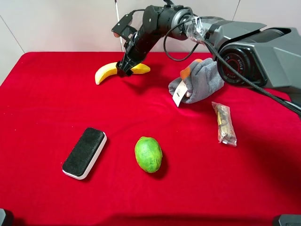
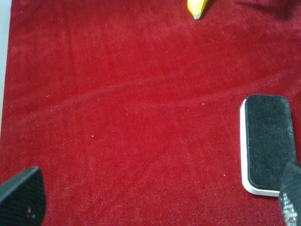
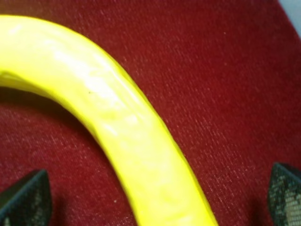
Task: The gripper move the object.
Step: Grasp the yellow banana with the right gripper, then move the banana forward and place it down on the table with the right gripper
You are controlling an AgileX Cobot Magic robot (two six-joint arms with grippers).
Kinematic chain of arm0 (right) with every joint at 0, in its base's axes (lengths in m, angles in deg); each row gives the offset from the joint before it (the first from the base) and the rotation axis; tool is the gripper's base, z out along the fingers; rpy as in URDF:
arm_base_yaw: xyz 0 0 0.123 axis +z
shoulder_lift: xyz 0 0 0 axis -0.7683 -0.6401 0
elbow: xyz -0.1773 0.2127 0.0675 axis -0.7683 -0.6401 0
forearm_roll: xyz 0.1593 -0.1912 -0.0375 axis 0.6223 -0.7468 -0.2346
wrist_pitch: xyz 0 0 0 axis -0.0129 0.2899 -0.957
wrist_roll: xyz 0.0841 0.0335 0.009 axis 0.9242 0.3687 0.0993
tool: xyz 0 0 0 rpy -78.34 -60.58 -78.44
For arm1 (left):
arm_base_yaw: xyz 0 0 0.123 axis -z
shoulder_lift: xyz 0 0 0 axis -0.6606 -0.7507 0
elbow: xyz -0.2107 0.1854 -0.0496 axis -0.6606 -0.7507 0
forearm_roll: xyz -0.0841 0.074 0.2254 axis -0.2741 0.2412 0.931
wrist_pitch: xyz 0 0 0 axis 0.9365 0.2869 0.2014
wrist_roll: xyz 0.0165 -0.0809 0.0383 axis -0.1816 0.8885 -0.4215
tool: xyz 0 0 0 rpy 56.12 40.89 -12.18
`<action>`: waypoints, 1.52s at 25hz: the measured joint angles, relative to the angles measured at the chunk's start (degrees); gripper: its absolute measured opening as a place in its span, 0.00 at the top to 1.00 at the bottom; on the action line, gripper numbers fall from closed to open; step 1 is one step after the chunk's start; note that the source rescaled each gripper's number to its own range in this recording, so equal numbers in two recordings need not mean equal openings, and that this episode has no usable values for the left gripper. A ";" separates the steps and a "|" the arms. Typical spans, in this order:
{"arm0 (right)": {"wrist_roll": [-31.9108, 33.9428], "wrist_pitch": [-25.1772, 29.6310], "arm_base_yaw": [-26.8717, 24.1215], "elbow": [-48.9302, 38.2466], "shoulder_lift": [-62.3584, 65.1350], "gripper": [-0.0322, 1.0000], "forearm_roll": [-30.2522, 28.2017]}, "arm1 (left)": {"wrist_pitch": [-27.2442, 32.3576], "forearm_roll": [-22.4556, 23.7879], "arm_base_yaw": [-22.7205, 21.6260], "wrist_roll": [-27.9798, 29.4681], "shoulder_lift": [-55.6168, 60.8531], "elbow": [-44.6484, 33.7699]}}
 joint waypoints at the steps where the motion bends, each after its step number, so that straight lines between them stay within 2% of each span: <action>1: 0.00 0.00 0.00 0.02 -0.23 0.00 0.13 | 0.00 0.00 0.00 0.00 0.00 0.00; 17: -0.20 1.23 0.00 0.02 -1.72 0.00 1.73 | 0.00 0.00 0.00 -0.01 0.00 0.00; 19: -0.20 1.36 0.00 0.02 -1.72 0.09 2.13 | 0.00 0.00 0.00 -0.01 0.00 0.00; 24: -0.20 1.44 0.00 0.02 -1.72 0.51 3.28 | 0.00 0.00 0.00 -0.01 0.00 0.00; 31: -0.20 1.49 0.00 0.02 -1.72 0.97 4.45 | 0.00 0.00 0.00 -0.01 0.00 0.00; 38: -0.20 1.49 0.00 0.02 -1.72 0.97 4.55 | 0.00 0.00 0.00 -0.01 0.00 0.00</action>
